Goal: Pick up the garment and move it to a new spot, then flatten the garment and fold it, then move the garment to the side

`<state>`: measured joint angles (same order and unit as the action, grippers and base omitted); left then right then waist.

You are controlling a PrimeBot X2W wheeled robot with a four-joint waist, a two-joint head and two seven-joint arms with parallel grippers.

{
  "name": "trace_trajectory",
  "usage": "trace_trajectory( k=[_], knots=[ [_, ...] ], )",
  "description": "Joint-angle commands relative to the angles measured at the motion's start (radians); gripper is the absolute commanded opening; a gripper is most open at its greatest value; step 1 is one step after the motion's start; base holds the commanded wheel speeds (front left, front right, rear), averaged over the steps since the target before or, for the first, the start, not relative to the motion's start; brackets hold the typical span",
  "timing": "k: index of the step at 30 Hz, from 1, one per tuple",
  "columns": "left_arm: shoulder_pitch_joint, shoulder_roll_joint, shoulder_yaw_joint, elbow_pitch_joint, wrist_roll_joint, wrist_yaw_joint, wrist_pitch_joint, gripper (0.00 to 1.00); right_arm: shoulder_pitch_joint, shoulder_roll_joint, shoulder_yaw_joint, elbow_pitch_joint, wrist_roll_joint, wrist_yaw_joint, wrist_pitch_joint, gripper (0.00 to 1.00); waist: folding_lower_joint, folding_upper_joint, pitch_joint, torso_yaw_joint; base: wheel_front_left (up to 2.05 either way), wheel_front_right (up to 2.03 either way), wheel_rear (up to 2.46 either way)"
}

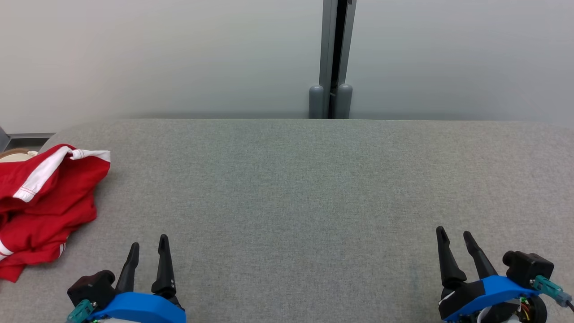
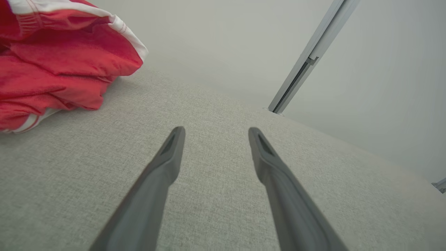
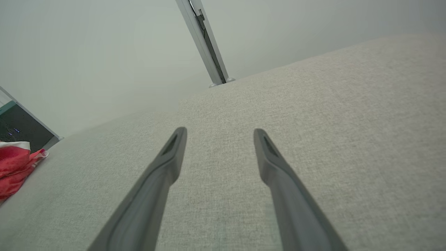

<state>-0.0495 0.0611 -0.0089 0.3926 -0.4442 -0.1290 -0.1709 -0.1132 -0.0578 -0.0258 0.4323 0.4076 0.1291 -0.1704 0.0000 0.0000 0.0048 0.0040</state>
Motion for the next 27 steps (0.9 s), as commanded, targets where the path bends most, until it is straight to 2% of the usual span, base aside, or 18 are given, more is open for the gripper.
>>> trace_trajectory(
  k=[1,27],
  knots=[
    [-0.006,0.004,0.000,0.000,0.028,-0.002,-0.011,1.00,-0.013,0.000,-0.003,0.001,-0.030,0.002,-0.011,1.00,0.0000,0.0000,0.000,0.001,0.00,0.00,0.00],
    [-0.008,-0.004,0.005,0.039,0.248,-0.002,-0.064,1.00,-0.021,0.007,-0.022,0.051,-0.284,0.002,-0.065,1.00,0.0000,0.0000,-0.002,-0.004,0.00,0.00,0.00]
  ],
)
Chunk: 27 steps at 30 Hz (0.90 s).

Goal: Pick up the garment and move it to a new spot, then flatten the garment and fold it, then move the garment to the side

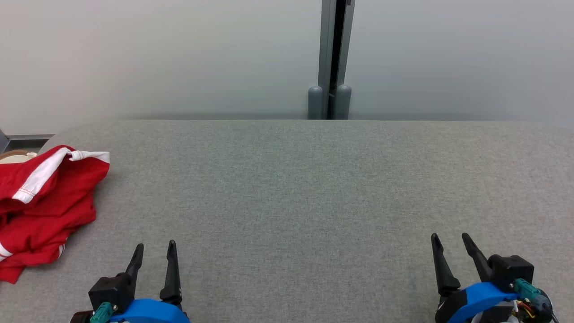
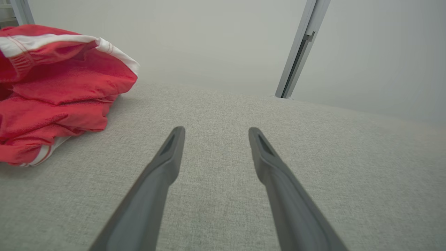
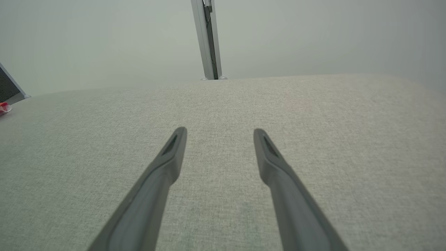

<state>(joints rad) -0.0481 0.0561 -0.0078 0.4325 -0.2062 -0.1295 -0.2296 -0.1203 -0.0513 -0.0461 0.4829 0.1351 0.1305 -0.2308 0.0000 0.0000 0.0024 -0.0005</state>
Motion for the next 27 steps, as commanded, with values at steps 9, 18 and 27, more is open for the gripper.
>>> trace_trajectory(
  k=[9,18,27],
  knots=[
    [0.010,-0.004,0.018,0.005,0.070,0.004,-0.022,1.00,0.004,0.000,-0.013,0.021,-0.058,0.000,-0.022,1.00,0.0000,0.0000,-0.004,0.003,0.00,0.00,0.00],
    [0.016,-0.006,0.021,0.012,0.117,0.007,-0.038,1.00,0.003,0.000,-0.016,0.025,-0.099,0.000,-0.037,1.00,0.0000,0.0000,-0.004,0.000,0.00,0.00,0.00],
    [0.008,-0.005,0.014,0.013,0.085,0.019,-0.037,1.00,0.007,0.000,-0.012,0.017,-0.093,0.000,-0.036,1.00,0.0000,0.0000,0.013,0.049,0.00,0.00,0.00]
  ],
)
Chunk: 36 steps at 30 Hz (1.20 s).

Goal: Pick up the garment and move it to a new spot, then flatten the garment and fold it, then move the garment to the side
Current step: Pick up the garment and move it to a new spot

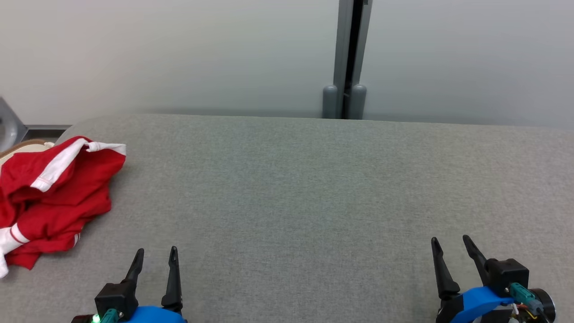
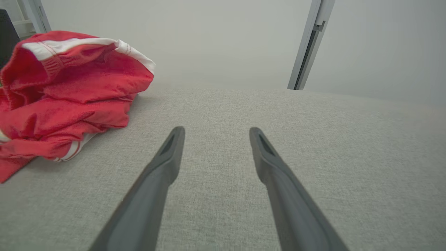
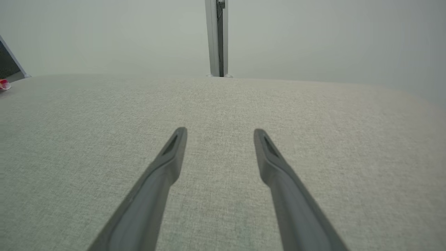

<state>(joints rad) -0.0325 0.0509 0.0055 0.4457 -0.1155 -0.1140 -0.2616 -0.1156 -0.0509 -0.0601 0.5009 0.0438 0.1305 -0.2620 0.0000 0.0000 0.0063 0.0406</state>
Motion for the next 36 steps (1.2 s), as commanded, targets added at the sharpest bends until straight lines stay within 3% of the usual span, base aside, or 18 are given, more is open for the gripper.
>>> trace_trajectory(
  k=[1,23,31,36],
  knots=[
    [-0.008,0.000,0.001,0.002,-0.007,0.005,-0.005,1.00,0.003,0.000,0.003,-0.004,0.000,0.000,-0.004,1.00,0.0000,0.0000,0.012,0.021,0.00,0.00,0.00],
    [0.026,-0.001,0.079,-0.007,-0.060,0.052,-0.005,1.00,-0.054,-0.001,0.118,0.020,0.031,0.000,-0.004,1.00,0.0000,0.0000,0.074,0.419,0.00,0.00,0.00],
    [0.032,-0.001,0.098,-0.002,-0.083,0.052,-0.005,1.00,-0.044,-0.001,0.135,0.030,0.033,0.000,-0.004,1.00,0.0000,0.0000,0.070,0.462,0.00,0.00,0.00],
    [-0.031,0.000,0.104,0.023,-0.095,0.012,-0.005,1.00,-0.065,-0.002,0.146,0.021,0.016,0.000,-0.004,1.00,0.0000,0.0000,0.097,0.436,0.00,0.00,0.00]
  ],
)
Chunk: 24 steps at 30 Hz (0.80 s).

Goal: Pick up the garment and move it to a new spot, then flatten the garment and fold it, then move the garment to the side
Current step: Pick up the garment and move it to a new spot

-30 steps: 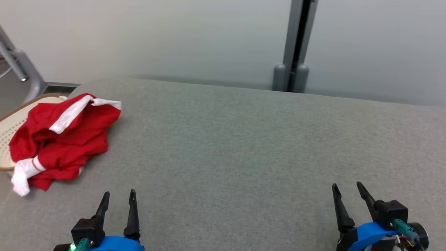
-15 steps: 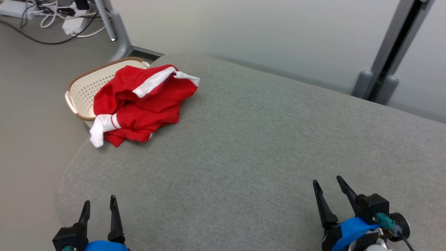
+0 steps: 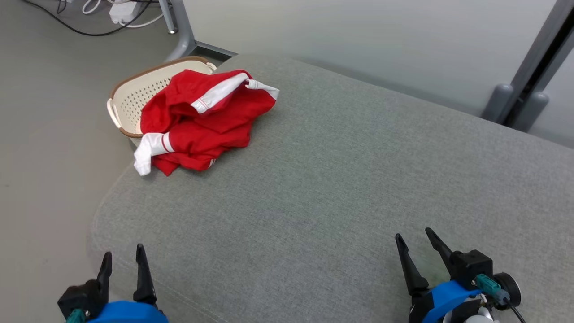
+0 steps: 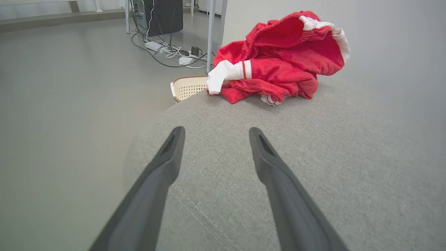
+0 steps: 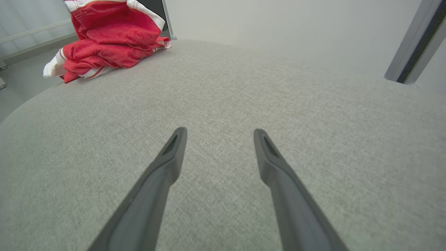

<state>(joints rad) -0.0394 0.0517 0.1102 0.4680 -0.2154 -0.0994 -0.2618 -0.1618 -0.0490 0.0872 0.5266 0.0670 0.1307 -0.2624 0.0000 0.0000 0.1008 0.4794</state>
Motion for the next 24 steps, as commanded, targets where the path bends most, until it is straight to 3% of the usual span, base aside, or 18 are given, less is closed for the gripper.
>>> trace_trajectory(
  k=[1,10,24],
  knots=[
    [-0.044,0.005,0.002,0.014,0.003,-0.010,-0.005,1.00,-0.022,-0.004,-0.001,-0.009,-0.011,0.000,-0.004,1.00,0.0000,0.0000,0.012,-0.010,0.00,0.00,0.00],
    [-0.296,0.098,-0.027,0.070,-0.041,-0.034,-0.005,1.00,-0.066,-0.014,-0.012,-0.034,-0.062,0.000,-0.004,1.00,0.0000,0.0000,0.125,-0.084,0.00,0.00,0.00],
    [-0.715,0.359,-0.326,0.279,-0.255,-0.031,0.029,1.00,-0.146,-0.030,0.019,-0.082,-0.079,-0.001,-0.001,1.00,0.0000,0.0000,0.280,-0.207,0.00,0.00,0.00]
  ],
)
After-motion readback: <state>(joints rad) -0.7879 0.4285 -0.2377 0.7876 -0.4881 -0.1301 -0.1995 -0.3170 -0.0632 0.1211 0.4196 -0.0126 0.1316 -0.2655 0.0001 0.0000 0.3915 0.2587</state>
